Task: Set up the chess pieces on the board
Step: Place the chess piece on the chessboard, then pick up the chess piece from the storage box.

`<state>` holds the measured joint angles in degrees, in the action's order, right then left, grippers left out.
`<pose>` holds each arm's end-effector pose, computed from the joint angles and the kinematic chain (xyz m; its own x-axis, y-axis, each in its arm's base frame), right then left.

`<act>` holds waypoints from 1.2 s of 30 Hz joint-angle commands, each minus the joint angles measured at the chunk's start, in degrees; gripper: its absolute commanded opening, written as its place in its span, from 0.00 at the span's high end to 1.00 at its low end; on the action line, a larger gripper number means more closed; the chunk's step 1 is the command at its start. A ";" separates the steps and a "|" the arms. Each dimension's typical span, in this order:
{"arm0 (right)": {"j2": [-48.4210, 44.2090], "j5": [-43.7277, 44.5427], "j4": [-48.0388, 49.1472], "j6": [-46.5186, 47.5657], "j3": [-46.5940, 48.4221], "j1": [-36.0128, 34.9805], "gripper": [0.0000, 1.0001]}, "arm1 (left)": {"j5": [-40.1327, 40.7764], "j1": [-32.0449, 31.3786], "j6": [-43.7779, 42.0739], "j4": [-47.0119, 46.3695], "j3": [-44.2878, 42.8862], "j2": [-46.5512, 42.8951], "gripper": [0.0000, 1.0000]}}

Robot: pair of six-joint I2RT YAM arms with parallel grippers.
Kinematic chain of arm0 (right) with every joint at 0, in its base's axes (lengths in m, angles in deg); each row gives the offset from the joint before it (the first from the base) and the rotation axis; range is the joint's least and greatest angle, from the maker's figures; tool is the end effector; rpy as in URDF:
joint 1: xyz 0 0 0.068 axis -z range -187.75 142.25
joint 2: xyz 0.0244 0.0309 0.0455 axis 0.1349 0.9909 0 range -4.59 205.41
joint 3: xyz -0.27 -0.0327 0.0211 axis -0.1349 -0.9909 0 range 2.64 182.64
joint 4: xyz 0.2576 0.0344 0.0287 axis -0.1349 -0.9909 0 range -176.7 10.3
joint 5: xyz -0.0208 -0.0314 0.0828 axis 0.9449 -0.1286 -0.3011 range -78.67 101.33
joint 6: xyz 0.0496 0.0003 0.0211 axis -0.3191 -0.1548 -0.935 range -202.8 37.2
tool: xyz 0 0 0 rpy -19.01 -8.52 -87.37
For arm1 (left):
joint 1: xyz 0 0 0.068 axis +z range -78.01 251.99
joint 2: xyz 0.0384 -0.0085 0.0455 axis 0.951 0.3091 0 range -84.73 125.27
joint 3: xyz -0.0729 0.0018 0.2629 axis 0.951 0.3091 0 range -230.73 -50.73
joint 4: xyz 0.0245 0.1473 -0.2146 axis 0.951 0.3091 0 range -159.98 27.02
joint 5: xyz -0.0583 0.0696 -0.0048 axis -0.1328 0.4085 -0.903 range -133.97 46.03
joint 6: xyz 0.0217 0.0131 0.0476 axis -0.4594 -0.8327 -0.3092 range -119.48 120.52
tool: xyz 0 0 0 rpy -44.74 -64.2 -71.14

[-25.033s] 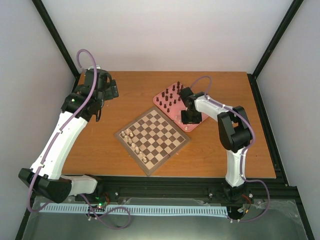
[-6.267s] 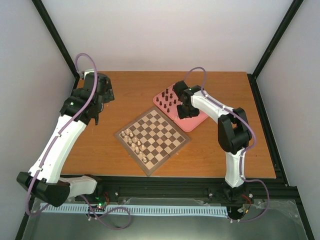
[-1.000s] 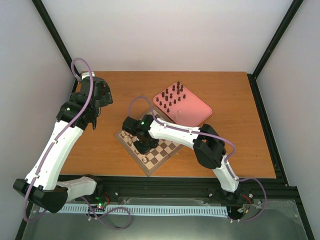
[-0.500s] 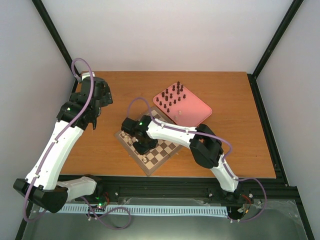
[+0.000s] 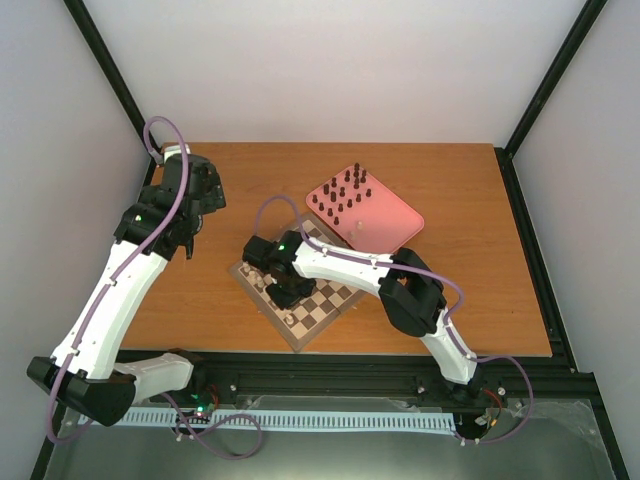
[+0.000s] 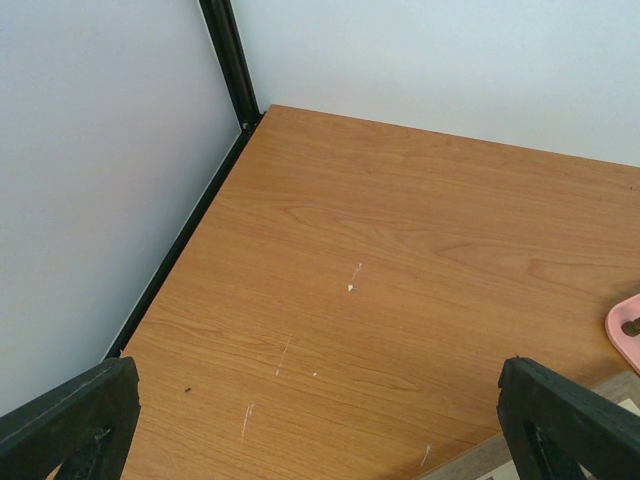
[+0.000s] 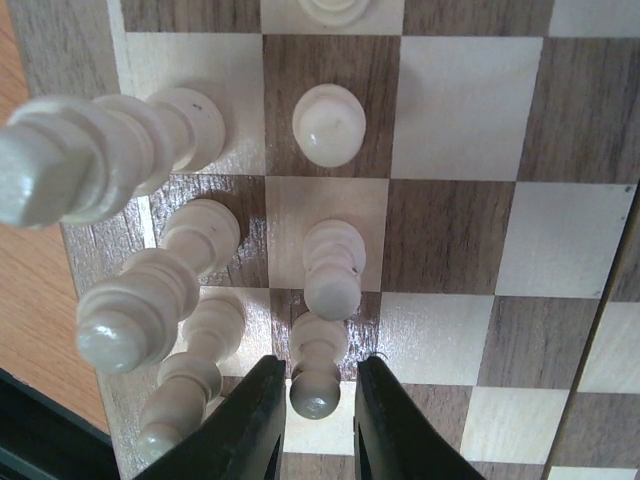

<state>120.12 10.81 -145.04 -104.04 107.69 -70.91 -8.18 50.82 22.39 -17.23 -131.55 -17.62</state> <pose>0.1943 0.3846 0.1954 -0.7426 -0.6651 -0.0781 -0.6690 0.7422 0.0398 0.2135 -0.0604 0.4083 -0.4964 -0.1318 -0.8580 -0.3400 0.9390 0.0525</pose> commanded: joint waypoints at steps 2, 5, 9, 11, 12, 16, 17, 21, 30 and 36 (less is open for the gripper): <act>0.16 1.34 -1.28 -0.32 1.04 -0.48 0.75 | 0.76 -0.28 -0.04 -0.54 -0.22 -0.31 0.00; -0.73 2.57 -1.37 -0.47 1.07 -0.48 0.71 | 0.75 -0.32 -0.08 -0.58 -0.48 -0.23 0.00; -2.60 4.36 -1.43 -0.56 1.32 -0.46 0.67 | 0.78 -0.30 -0.39 -0.78 -1.09 -0.01 0.00; -3.48 4.25 -1.74 -0.33 1.69 -0.09 0.67 | 0.82 -0.28 -0.39 -0.80 -1.50 0.17 0.00; -3.81 4.20 -2.15 -0.31 1.91 0.08 0.67 | 0.78 -0.28 -0.40 -0.79 -1.74 0.25 0.00; -5.89 4.03 -2.51 1.07 2.38 0.31 0.67 | 0.53 -0.28 -0.43 -0.98 -2.17 0.52 0.00; -6.52 3.89 -2.55 1.74 2.48 0.31 0.66 | 0.39 -0.28 -0.49 -0.92 -2.28 0.60 0.00; -10.17 5.60 -3.13 3.65 2.66 1.10 0.60 | 0.24 -0.32 -0.33 -1.04 -2.34 0.91 0.00; -12.06 8.15 -4.19 3.20 1.98 18.72 0.58 | 0.04 -0.28 -1.25 -1.21 -3.16 1.17 0.00; -5.93 8.86 -2.67 3.91 5.17 27.05 0.57 | 0.04 -0.28 -1.83 -1.09 -3.77 1.52 0.00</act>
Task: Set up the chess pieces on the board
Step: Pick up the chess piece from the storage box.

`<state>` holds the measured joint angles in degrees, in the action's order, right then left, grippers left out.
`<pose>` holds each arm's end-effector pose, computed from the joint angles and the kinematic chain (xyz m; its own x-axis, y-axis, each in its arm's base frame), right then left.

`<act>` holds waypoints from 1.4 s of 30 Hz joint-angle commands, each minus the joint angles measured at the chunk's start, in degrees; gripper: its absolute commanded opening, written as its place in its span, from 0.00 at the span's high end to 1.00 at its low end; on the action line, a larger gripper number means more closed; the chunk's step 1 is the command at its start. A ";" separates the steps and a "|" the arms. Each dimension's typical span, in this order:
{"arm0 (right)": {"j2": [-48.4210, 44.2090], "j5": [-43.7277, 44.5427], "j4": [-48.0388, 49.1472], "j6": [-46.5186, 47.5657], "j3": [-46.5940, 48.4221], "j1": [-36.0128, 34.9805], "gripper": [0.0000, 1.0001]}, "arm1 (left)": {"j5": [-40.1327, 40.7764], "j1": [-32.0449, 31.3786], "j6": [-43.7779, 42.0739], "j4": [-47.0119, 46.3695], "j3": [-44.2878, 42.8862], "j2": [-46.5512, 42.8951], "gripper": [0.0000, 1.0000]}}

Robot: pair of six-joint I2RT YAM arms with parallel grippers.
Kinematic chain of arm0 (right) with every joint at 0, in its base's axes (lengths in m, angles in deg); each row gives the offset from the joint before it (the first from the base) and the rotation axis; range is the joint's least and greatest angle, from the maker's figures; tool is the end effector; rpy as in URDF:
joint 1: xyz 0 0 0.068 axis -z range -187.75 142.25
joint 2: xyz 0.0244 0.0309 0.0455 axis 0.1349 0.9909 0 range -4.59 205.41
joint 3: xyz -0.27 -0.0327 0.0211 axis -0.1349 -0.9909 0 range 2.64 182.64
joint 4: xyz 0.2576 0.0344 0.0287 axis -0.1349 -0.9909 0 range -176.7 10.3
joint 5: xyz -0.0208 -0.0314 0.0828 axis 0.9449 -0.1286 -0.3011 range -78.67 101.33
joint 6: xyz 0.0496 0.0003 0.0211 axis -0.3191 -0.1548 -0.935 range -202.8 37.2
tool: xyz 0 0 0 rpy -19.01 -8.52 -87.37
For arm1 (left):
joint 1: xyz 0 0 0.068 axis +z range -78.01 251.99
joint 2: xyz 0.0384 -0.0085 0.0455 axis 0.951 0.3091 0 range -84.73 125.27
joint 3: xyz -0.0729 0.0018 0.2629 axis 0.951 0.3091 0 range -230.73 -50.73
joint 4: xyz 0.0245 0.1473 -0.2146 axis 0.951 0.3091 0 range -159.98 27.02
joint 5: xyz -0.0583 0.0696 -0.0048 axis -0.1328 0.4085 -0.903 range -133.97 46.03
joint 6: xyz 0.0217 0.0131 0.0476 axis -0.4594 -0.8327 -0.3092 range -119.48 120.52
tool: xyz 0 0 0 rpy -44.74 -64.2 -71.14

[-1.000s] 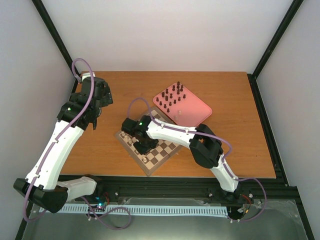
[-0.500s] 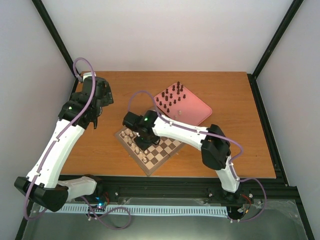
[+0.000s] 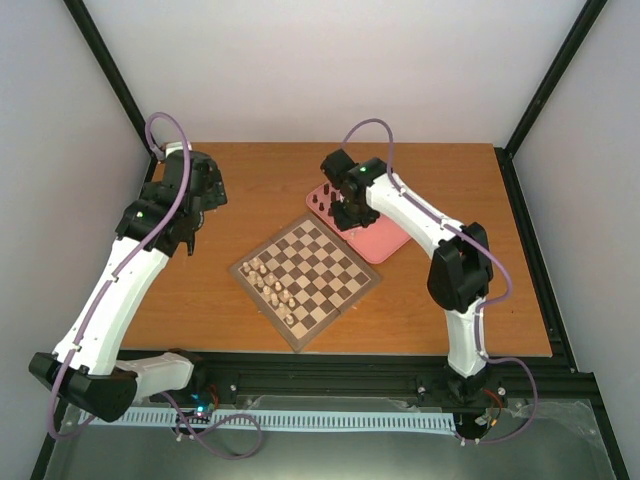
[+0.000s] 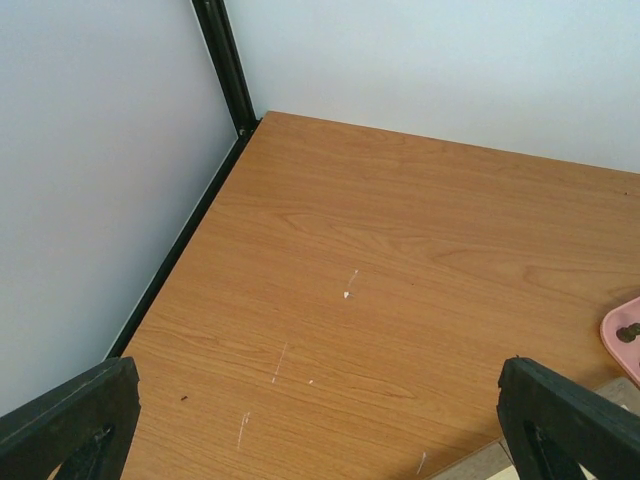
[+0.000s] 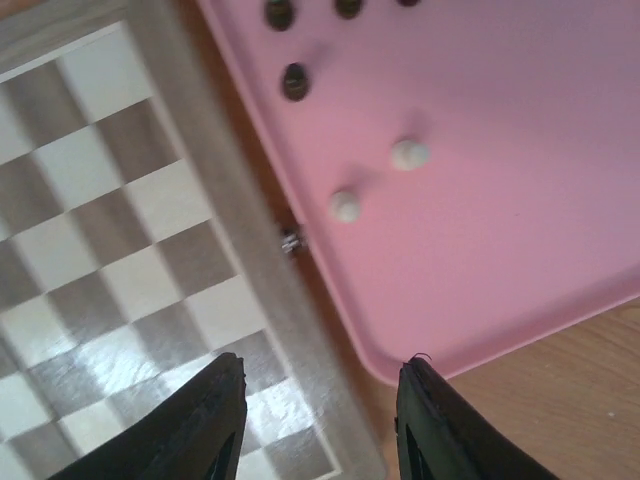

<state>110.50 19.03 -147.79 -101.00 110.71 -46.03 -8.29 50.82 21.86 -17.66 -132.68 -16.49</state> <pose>0.3253 0.2506 0.2766 -0.9040 -0.3190 -0.2847 -0.3205 0.9463 -0.0429 0.2185 -0.0624 0.4108 -0.4941 -0.1257 -0.8603 -0.3344 0.9409 0.0546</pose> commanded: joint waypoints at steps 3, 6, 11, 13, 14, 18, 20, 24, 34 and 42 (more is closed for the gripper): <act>6.25 -0.66 1.47 1.70 2.09 4.00 0.58 | 0.47 -0.28 -1.62 -0.45 -2.67 0.33 0.00; 8.70 -1.15 2.67 2.36 1.90 4.69 0.58 | 0.54 -0.28 -1.48 -0.25 -2.18 0.18 0.00; 11.43 -2.32 4.84 2.19 1.71 6.50 0.59 | 0.69 -0.28 -0.79 0.34 -1.73 -0.27 0.00; 12.18 -3.06 5.58 2.49 1.79 6.64 0.60 | 0.71 -0.28 -1.01 0.38 -1.62 -0.56 0.00; 12.63 -3.15 5.79 2.61 1.80 6.64 0.60 | 0.83 -0.28 -1.04 0.46 -1.62 -0.65 0.00; 14.91 -3.38 6.04 2.84 2.52 6.88 0.61 | 1.02 -0.28 -1.03 0.68 -1.56 -0.84 0.00; 15.75 -3.99 6.40 2.91 2.74 6.97 0.62 | 1.08 -0.28 -0.90 0.77 -1.63 -0.84 0.00; 16.96 -5.04 6.69 3.09 3.14 6.99 0.64 | 1.34 -0.28 -0.79 1.05 -1.61 -0.99 0.00; 18.21 -5.09 6.76 3.22 3.89 7.08 0.78 | 1.58 -0.28 -0.70 1.22 -1.51 -1.19 0.00; 17.32 -4.75 6.33 3.43 4.06 7.06 0.91 | 1.60 -0.28 -0.74 1.18 -1.54 -1.06 0.00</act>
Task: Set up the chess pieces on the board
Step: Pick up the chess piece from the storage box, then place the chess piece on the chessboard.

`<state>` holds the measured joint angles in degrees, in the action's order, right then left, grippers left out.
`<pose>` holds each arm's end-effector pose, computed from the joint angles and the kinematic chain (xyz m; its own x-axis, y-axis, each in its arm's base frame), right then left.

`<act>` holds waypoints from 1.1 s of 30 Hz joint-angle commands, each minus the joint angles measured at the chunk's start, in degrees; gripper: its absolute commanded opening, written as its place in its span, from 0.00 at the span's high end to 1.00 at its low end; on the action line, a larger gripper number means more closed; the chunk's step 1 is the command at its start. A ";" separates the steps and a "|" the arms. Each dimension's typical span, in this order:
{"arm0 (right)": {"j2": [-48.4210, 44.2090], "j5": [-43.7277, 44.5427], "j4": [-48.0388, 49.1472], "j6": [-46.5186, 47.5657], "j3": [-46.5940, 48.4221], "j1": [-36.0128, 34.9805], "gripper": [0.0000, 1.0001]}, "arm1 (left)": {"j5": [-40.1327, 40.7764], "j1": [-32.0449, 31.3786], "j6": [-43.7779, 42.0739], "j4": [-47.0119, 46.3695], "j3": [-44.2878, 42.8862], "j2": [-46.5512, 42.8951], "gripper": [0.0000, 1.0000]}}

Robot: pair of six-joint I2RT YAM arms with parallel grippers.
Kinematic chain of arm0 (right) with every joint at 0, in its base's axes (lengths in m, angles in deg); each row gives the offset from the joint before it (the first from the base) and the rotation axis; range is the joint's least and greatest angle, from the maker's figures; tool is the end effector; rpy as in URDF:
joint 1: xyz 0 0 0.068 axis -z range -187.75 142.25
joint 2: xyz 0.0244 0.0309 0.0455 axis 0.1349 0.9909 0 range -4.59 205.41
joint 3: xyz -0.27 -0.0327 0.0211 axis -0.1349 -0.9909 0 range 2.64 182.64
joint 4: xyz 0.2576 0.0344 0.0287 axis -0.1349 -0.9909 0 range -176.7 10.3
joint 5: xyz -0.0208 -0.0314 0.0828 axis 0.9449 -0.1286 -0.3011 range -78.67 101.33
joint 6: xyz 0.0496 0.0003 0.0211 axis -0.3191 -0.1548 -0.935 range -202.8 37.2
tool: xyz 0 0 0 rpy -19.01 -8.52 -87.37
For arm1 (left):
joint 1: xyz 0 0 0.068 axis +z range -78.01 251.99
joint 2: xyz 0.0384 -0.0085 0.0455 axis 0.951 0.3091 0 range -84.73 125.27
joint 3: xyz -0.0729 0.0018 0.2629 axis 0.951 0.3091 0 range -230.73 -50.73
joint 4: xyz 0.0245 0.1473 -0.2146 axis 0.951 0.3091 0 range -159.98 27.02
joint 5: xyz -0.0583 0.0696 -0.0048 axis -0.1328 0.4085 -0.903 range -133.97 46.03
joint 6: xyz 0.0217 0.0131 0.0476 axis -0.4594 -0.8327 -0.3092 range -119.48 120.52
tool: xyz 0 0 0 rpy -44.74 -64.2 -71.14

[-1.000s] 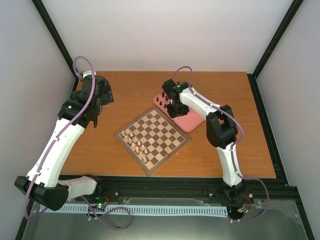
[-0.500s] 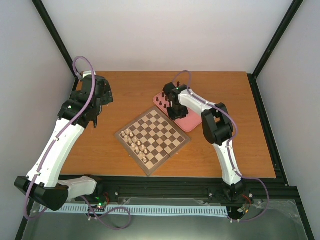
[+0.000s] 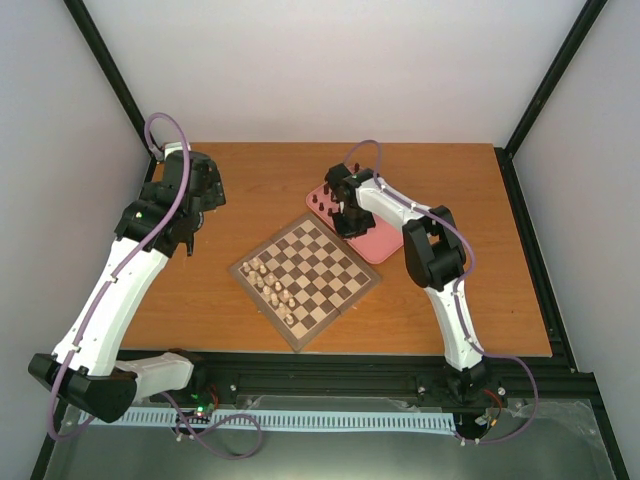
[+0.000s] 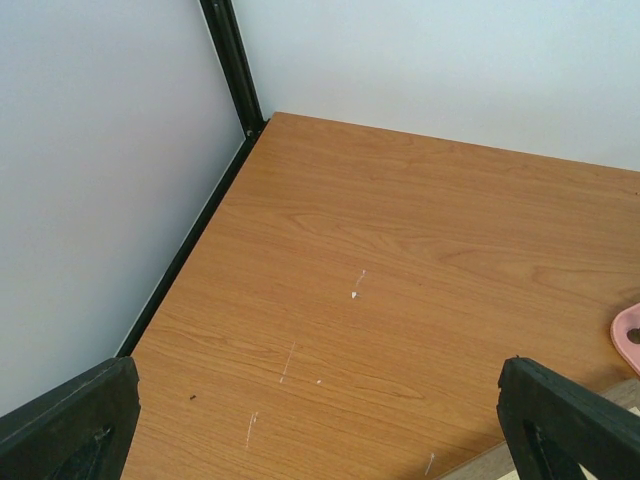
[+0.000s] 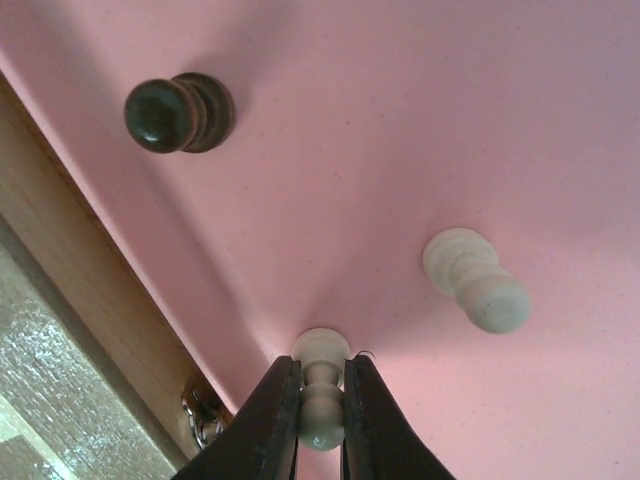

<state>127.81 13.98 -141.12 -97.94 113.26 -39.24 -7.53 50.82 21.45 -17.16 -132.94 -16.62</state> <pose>0.3938 0.2393 0.1645 -0.9524 -0.2774 -0.1264 -0.2779 0.9605 -0.0135 0.2170 -0.0614 0.4122 -0.4942 -0.1168 -0.8615 -0.3406 0.9377 0.0683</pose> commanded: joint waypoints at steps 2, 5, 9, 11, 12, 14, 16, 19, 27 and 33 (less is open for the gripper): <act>-0.51 0.82 -0.80 0.30 1.79 0.28 0.95 | 0.86 -0.28 -0.25 0.55 -1.18 -0.97 0.00; -3.00 1.76 -1.14 0.09 1.55 0.13 0.97 | 0.72 -0.28 -0.11 0.53 -1.04 -0.97 0.00; -8.80 2.45 -2.91 0.06 1.34 -1.21 0.97 | 0.78 -0.28 -0.15 0.51 -1.07 -0.97 0.00; -12.10 3.03 -4.12 0.24 0.88 -2.96 0.97 | 0.80 -0.28 -0.15 0.41 -1.09 -0.97 0.00; -13.70 2.82 -4.65 0.21 0.34 -3.98 0.97 | 0.69 -0.28 -0.18 0.24 -1.07 -0.97 0.00; -16.42 2.24 -5.69 -0.29 -1.74 -6.72 0.97 | 0.57 -0.28 -0.07 0.04 -1.10 -0.91 0.00; -19.13 1.98 -6.26 -1.14 -4.83 -10.70 0.97 | 0.23 -0.28 0.06 -0.14 -1.03 -0.88 0.00; -23.08 1.01 -6.42 -3.08 -10.75 -17.68 0.97 | -0.05 -0.25 0.07 -0.21 -1.09 -0.66 0.00; -28.22 -1.80 2.73 -6.84 -25.07 -29.86 0.97 | -1.36 -0.28 0.93 -1.13 0.17 -0.88 0.00; -26.71 -2.30 7.31 -7.93 -25.91 -32.43 0.97 | -2.66 -0.28 2.10 -0.58 0.77 -1.14 0.00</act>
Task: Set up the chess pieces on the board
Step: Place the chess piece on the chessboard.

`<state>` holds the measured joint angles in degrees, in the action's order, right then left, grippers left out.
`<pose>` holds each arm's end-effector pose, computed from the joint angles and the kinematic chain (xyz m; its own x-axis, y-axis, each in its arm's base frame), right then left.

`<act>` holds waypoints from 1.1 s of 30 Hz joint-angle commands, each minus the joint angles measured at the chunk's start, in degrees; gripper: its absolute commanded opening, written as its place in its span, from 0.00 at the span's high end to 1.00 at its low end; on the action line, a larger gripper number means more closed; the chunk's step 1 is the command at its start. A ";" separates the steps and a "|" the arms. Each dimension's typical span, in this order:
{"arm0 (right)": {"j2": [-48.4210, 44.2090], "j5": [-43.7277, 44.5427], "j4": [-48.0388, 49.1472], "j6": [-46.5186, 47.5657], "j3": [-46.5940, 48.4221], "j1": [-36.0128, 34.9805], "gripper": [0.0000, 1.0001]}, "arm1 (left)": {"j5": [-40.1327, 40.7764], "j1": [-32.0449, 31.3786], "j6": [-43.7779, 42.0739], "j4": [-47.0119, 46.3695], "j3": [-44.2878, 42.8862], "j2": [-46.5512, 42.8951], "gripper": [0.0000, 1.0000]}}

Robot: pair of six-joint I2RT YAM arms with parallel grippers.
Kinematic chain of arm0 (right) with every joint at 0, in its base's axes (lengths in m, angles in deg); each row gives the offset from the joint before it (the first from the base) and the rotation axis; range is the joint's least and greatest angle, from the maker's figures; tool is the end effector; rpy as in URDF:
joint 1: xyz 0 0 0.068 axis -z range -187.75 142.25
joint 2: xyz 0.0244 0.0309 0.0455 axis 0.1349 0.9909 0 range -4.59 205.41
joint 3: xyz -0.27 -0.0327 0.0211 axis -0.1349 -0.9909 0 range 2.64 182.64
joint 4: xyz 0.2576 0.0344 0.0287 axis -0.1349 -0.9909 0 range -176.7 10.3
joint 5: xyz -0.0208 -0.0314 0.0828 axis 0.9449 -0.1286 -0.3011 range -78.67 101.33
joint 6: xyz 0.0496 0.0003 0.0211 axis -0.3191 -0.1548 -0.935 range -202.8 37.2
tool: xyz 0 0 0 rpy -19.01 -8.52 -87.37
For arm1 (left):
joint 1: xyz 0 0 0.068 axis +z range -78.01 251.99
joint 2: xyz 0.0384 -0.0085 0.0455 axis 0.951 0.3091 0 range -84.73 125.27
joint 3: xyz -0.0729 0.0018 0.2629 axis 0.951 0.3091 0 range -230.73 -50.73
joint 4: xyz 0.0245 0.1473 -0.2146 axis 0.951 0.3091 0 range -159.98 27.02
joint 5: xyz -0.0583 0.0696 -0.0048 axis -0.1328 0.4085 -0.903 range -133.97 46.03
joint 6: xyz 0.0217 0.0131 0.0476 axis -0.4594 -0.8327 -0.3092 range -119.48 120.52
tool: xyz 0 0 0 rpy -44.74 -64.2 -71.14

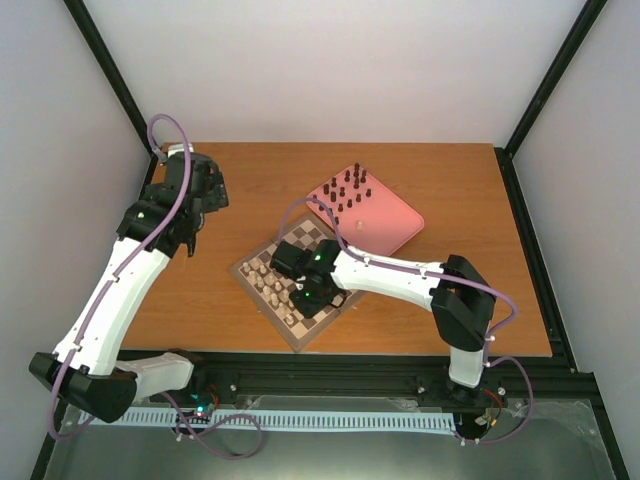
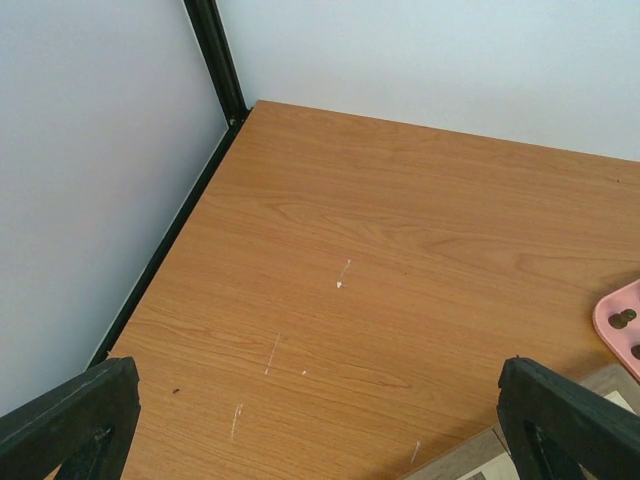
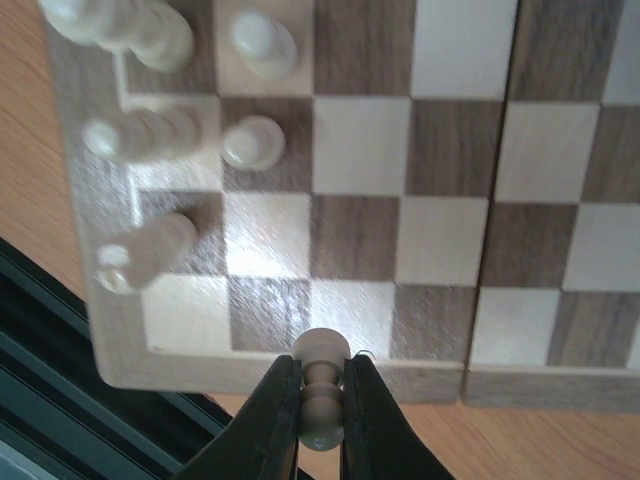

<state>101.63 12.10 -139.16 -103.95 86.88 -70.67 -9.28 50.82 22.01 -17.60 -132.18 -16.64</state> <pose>0.1642 0.3201 0.2225 -0.7408 -0.6562 -0.1437 -0.6670 0.7439 0.0412 0.2182 -0.0628 0.4084 -0.5040 -0.1278 -0.8542 -0.3224 0.9453 0.0487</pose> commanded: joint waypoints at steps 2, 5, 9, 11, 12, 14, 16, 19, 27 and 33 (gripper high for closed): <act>0.69 -0.81 5.39 -1.46 1.55 -1.43 0.97 | -0.86 -0.23 1.74 -0.08 0.30 -1.90 0.00; 3.16 -1.35 4.38 -0.60 3.60 -2.41 0.97 | -0.54 -0.27 1.65 0.06 0.71 -2.96 0.00; 5.14 -1.32 3.59 -0.07 5.42 -3.33 0.97 | 0.00 -0.28 1.58 0.70 1.00 -3.73 0.00; 5.84 -1.09 3.10 -0.03 5.96 -3.51 0.97 | 0.15 -0.28 1.59 0.83 1.08 -3.93 0.00; 6.02 -1.11 3.07 -0.01 5.99 -3.48 0.97 | 0.22 -0.28 1.49 0.84 1.11 -3.92 0.00; 6.59 -0.94 2.69 -0.19 6.29 -3.52 0.97 | 0.37 -0.28 1.47 0.78 1.00 -3.92 0.00; 6.95 -0.39 2.37 -0.46 6.40 -3.54 0.97 | 0.38 -0.27 1.51 0.72 1.00 -3.86 0.00; 7.68 0.43 1.56 -0.98 6.66 -3.53 0.97 | 0.40 -0.32 1.43 0.66 0.96 -3.76 0.00; 10.41 1.19 -0.26 -1.10 8.30 -3.52 0.97 | 0.81 -0.27 1.18 0.53 1.03 -3.82 0.00; 11.08 1.44 -0.68 -0.85 9.00 -3.44 0.97 | 1.10 -0.25 1.20 0.64 1.16 -4.02 0.00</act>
<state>112.08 12.41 -138.72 -104.63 93.88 -73.75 -9.36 50.82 22.82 -17.44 -130.96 -19.96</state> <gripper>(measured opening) 0.101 0.998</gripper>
